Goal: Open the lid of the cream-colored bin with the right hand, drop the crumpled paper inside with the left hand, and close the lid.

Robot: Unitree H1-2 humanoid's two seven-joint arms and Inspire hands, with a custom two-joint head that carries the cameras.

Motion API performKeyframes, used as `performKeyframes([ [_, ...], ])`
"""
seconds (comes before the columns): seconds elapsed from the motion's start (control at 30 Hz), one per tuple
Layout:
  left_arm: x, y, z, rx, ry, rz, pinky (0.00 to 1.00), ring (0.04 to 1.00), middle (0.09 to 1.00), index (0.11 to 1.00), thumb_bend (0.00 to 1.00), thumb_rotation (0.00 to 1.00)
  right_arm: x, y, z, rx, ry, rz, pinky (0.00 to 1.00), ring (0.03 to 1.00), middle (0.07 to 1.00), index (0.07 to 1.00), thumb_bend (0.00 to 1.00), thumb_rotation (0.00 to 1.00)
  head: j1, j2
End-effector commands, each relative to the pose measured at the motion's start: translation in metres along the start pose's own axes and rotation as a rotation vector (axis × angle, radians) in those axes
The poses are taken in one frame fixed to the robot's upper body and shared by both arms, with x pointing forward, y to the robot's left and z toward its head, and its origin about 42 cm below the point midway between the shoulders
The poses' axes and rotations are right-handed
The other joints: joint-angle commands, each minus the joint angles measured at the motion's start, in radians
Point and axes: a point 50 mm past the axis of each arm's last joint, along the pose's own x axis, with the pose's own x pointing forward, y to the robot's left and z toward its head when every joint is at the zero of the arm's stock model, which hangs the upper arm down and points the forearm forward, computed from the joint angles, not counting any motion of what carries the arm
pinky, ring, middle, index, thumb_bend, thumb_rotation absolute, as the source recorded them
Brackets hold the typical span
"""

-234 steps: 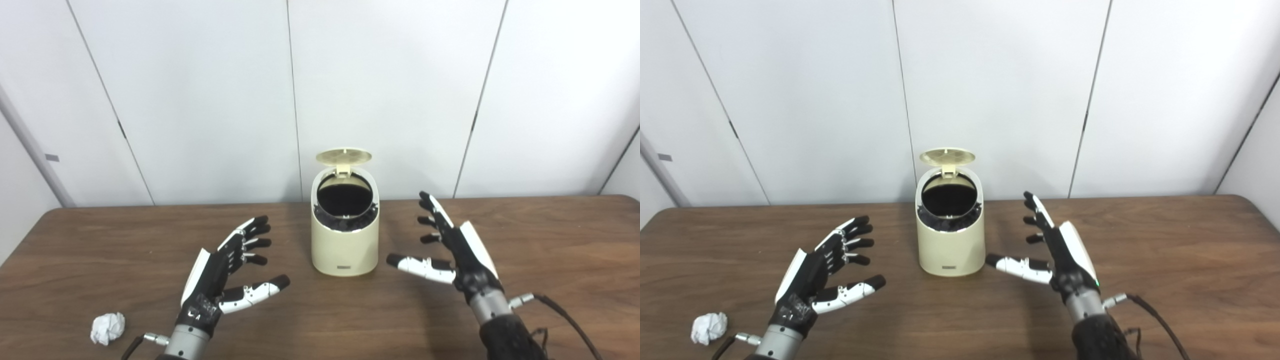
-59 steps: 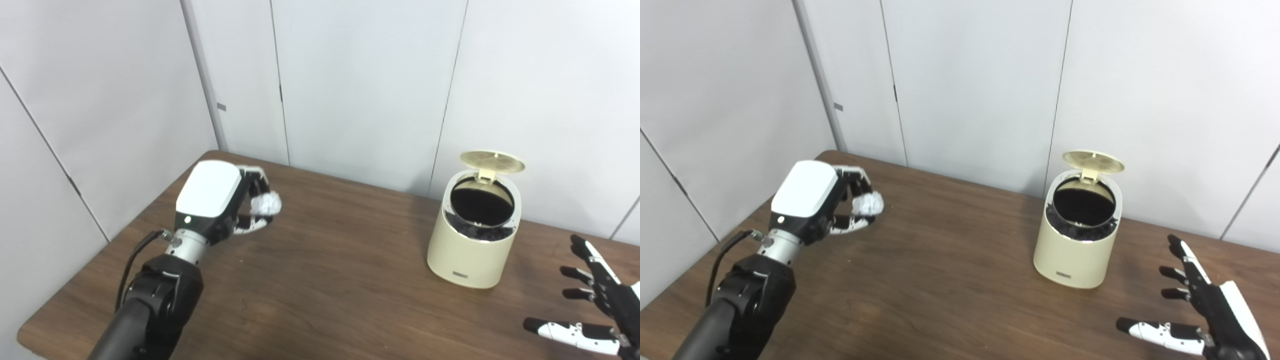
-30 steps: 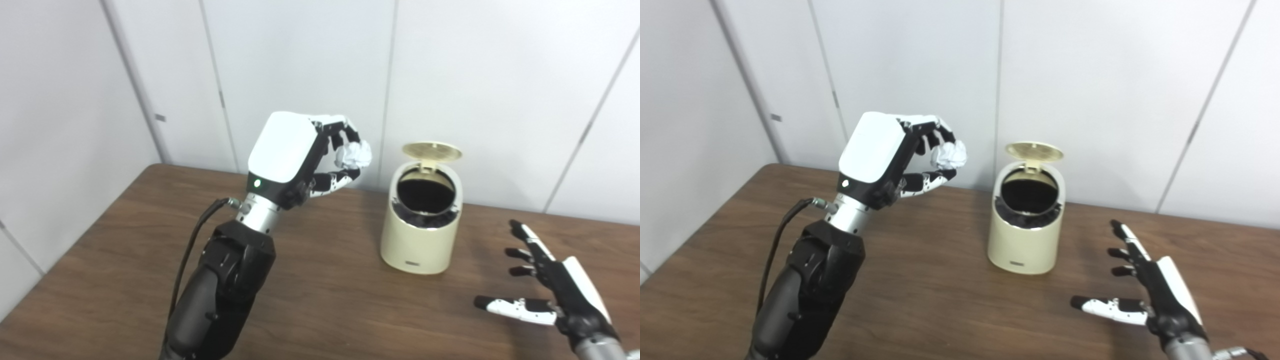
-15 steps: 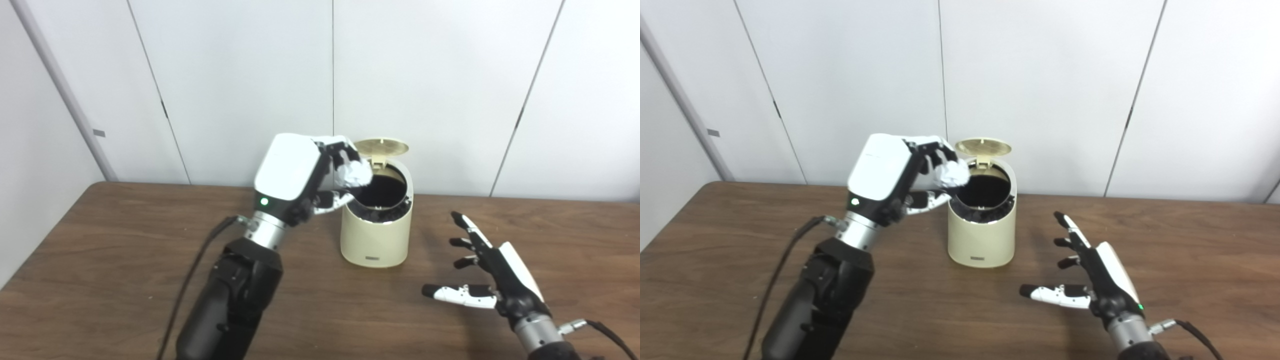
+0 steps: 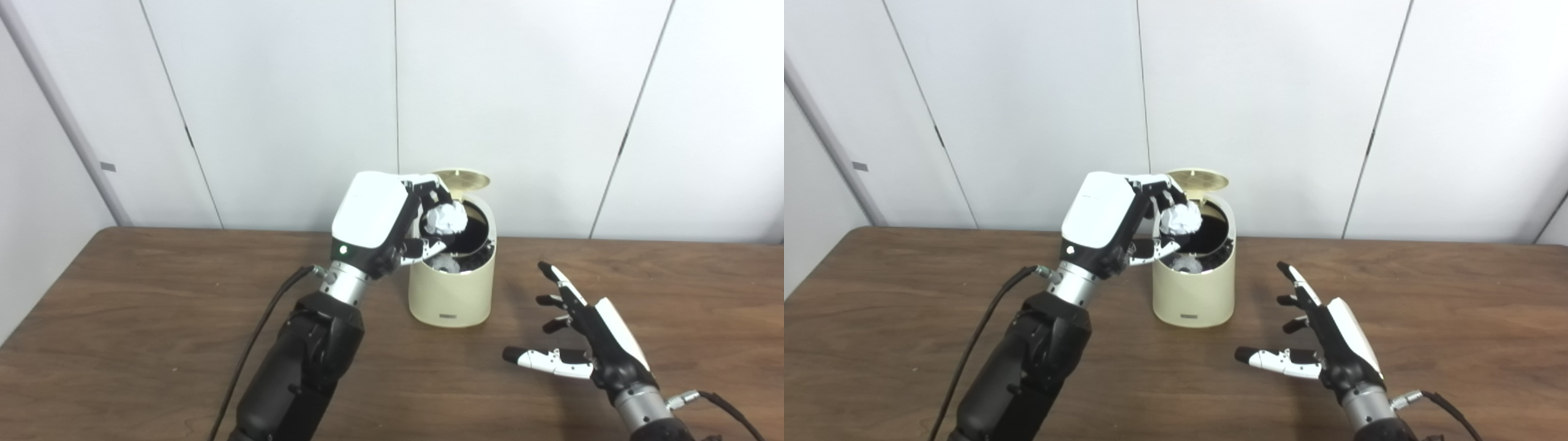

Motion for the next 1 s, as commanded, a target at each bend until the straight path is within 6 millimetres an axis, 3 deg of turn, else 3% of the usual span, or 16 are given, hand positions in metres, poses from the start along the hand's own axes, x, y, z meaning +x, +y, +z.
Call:
performKeyframes([
  [0.0, 0.024, 0.015, 0.009, 0.025, -0.052, 0.096, 0.33, 0.369, 0.454, 0.538, 0.50, 0.00, 0.006, -0.008, 0.014, -0.008, -0.083, -0.048, 0.62, 0.827, 0.957, 0.951, 0.82, 0.39, -0.001, 0.000],
  [0.23, 0.028, 0.006, 0.000, 0.082, -0.074, 0.142, 0.37, 0.398, 0.462, 0.525, 0.50, 0.00, 0.006, -0.008, 0.013, -0.006, -0.082, -0.045, 0.62, 0.826, 0.958, 0.951, 0.82, 0.39, 0.000, 0.001],
  [0.97, 0.036, -0.010, -0.015, 0.210, -0.069, 0.150, 0.29, 0.358, 0.432, 0.533, 0.50, 0.00, 0.003, -0.006, 0.013, -0.004, -0.080, -0.042, 0.61, 0.828, 0.959, 0.953, 0.82, 0.39, 0.000, 0.002],
])
